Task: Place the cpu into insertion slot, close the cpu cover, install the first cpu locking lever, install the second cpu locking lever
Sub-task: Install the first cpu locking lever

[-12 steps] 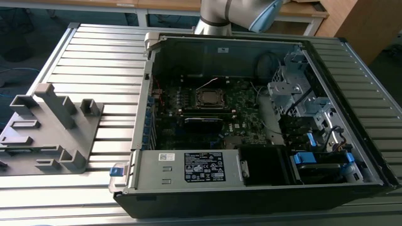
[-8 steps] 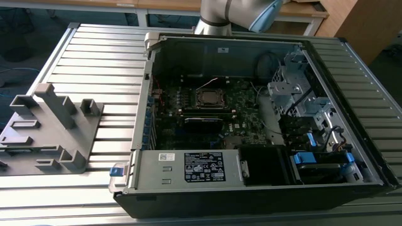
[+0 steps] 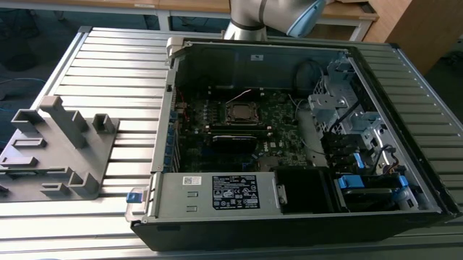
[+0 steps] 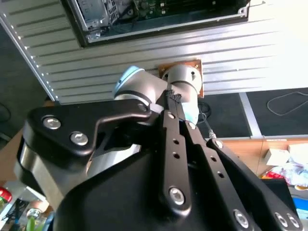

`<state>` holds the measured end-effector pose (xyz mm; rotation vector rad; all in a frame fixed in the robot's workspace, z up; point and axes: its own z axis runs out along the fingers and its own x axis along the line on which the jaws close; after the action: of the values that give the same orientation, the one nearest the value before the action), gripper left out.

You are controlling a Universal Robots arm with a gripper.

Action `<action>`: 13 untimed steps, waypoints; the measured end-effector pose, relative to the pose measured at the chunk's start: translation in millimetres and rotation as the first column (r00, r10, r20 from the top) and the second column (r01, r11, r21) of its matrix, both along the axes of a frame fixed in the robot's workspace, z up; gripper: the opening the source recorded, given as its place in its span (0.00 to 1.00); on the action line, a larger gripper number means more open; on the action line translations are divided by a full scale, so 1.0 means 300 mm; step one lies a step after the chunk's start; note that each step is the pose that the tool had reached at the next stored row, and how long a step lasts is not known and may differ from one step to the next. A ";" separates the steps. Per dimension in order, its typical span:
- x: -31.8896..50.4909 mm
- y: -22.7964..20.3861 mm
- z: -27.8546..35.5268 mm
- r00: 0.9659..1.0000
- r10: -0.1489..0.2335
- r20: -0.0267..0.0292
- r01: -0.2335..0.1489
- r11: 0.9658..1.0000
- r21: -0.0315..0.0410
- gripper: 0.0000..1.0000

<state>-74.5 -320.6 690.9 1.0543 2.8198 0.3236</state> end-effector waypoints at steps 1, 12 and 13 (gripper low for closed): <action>0.000 0.000 0.000 1.000 0.000 0.000 0.000 1.000 0.000 0.11; 0.000 0.000 -0.001 1.000 0.000 0.000 0.000 1.000 -0.003 0.11; 0.000 0.000 -0.002 1.000 0.000 0.000 0.000 1.000 -0.004 0.11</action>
<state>-74.4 -320.5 690.3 1.0536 2.8195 0.3185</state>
